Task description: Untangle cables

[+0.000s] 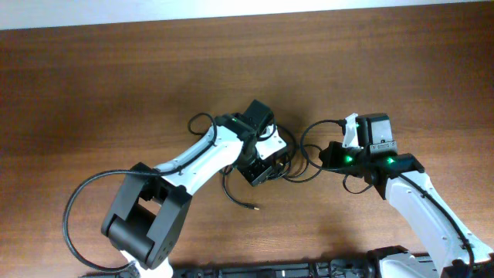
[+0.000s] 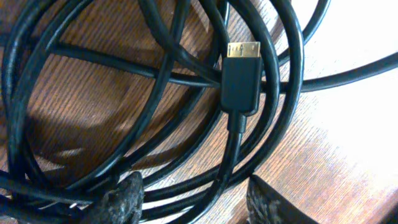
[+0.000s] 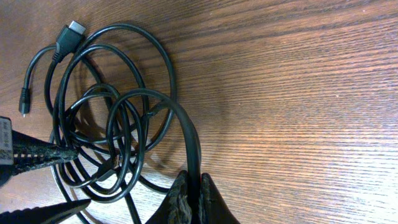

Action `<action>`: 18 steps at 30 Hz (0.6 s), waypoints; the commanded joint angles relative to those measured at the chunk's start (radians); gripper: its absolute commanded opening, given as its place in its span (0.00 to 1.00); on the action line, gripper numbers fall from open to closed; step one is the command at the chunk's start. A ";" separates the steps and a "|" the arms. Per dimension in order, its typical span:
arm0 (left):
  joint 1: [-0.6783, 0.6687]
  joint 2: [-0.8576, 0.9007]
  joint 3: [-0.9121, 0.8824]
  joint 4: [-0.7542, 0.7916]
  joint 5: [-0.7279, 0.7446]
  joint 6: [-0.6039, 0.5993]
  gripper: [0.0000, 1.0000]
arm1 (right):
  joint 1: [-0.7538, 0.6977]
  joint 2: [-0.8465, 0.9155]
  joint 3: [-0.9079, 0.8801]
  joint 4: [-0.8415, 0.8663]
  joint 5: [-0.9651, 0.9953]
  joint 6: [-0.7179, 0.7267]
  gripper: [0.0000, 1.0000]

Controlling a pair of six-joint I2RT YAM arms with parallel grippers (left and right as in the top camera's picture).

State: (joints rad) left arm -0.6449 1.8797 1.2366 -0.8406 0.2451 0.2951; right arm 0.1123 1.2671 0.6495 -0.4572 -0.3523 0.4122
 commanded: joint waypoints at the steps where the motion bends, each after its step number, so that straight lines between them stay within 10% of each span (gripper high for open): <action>1: -0.009 0.013 0.009 0.002 -0.032 0.005 0.29 | -0.001 0.002 -0.002 -0.001 0.005 -0.002 0.04; 2: -0.009 0.013 0.012 0.001 -0.033 0.004 0.03 | -0.001 0.002 -0.002 -0.001 0.005 -0.002 0.04; 3: -0.009 0.012 0.019 -0.002 -0.033 0.004 0.00 | -0.001 0.002 -0.002 -0.001 0.005 -0.003 0.04; 15: 0.391 -0.369 0.101 -0.066 -0.044 -0.159 0.00 | -0.024 0.002 -0.002 -0.092 0.241 0.148 0.04; 17: 0.483 -0.406 0.101 -0.053 -0.038 -0.229 0.17 | -0.029 0.002 -0.002 -0.092 0.239 0.147 0.04; 18: 0.514 -0.410 0.101 -0.054 -0.010 -0.233 0.56 | -0.029 0.002 -0.002 -0.093 0.232 0.147 0.04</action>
State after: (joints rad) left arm -0.1837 1.4948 1.3205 -0.8944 0.2081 0.1326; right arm 0.0906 1.2671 0.6495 -0.5491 -0.1425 0.5495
